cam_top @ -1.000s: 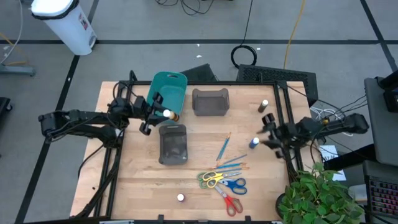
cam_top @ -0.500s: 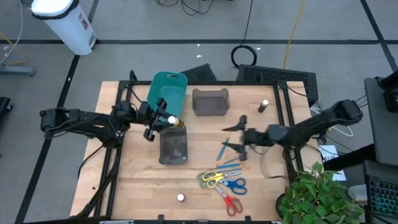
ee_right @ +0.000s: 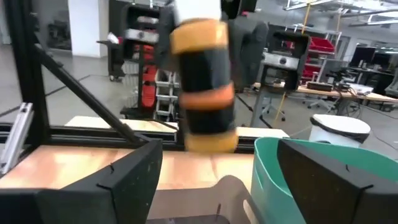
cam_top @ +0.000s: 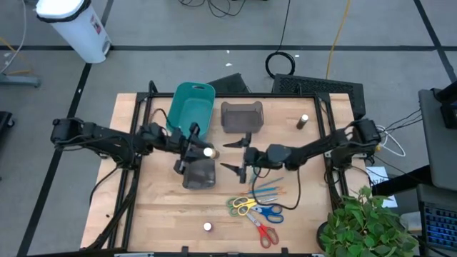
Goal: Pick & Place Paint Supplies
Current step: Put the yellow paint bottle into the blue bin
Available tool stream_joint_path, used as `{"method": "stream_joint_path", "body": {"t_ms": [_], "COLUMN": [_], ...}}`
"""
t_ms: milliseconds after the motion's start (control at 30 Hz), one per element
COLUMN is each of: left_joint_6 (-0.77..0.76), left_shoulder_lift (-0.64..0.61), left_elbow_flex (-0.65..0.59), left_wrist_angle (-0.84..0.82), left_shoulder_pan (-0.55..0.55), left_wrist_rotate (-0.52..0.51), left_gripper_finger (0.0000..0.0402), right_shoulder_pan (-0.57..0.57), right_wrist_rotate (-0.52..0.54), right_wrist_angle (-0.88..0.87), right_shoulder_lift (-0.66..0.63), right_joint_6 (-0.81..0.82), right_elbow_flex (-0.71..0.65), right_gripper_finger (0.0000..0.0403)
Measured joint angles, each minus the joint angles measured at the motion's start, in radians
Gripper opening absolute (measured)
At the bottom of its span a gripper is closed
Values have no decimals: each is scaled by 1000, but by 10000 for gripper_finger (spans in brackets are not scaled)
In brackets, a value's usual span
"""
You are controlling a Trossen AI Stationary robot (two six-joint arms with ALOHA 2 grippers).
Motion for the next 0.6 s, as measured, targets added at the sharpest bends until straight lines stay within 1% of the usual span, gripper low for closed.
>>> {"method": "stream_joint_path", "body": {"t_ms": [133, 267, 367, 467, 600], "left_joint_6": [14, 20, 23, 30, 30], "left_shoulder_lift": [74, 131, 150, 160, 159], "left_elbow_flex": [59, 98, 111, 113, 113], "left_wrist_angle": [-10, -12, -10, -12, -9], "left_shoulder_pan": [-26, -34, -33, -33, -31], "left_wrist_rotate": [-15, -15, -13, -20, -40], "left_gripper_finger": [129, 129, 129, 129, 129], "right_shoulder_pan": [-11, -10, -9, -9, -1], "right_wrist_rotate": [-2, -4, -2, -1, -1], "right_wrist_angle": [62, 68, 73, 71, 73], "right_shoulder_lift": [42, 66, 69, 68, 68], "right_joint_6": [0, -7, -26, -30, -23], "right_elbow_flex": [5, 5, 5, 5, 5], "right_gripper_finger": [305, 299, 286, 256, 186]}}
